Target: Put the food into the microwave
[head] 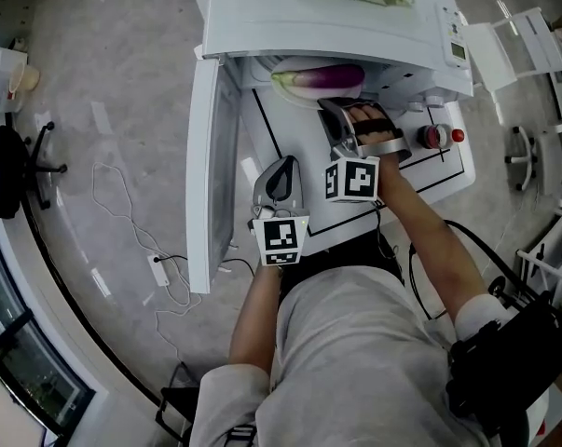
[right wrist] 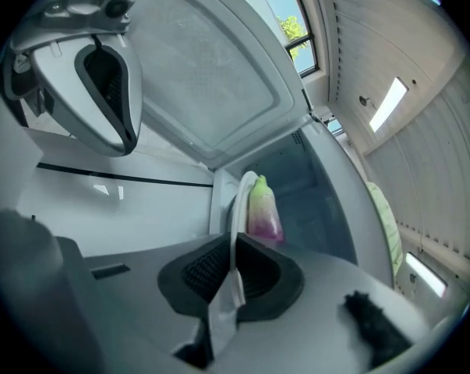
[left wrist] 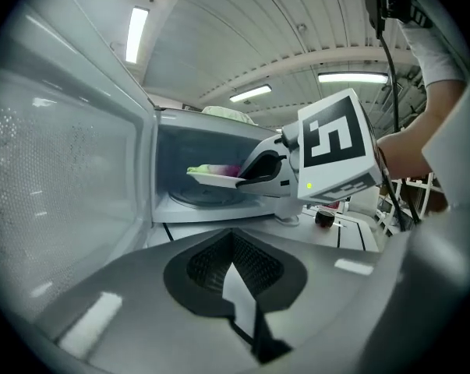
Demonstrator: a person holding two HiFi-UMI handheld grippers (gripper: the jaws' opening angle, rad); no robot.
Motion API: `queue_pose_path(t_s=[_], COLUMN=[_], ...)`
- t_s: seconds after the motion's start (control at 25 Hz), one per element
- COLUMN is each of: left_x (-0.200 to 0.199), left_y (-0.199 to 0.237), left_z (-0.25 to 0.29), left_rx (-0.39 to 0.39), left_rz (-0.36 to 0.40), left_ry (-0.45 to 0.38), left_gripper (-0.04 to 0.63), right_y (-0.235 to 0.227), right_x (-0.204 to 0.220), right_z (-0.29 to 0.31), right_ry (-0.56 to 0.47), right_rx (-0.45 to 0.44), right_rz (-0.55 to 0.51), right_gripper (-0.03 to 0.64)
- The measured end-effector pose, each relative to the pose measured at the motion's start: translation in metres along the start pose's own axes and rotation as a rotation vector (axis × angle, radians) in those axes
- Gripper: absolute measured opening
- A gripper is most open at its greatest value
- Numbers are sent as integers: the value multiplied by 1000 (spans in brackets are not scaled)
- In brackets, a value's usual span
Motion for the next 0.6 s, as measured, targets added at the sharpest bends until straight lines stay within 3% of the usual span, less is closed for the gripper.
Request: queue_pose_path(t_s=[0.6], left_x=[3], left_y=[17], left_z=[19], left_rx=[5], left_rz=[-23], left_ry=[36], left_gripper=[8], right_y=[-14], right_x=[-4], right_z=[59], right_ry=[43], right_rx=[-19], right_rz=[-5], right_gripper=[26])
Point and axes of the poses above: the fingertips, and each gripper's own axes: z forward along the fingers, y to its left, x out of its underside, the point moved 7 cm from there along -z, backward along the fingers, and after that the axes turned 7 degrees about y, right-handed, at the moved point
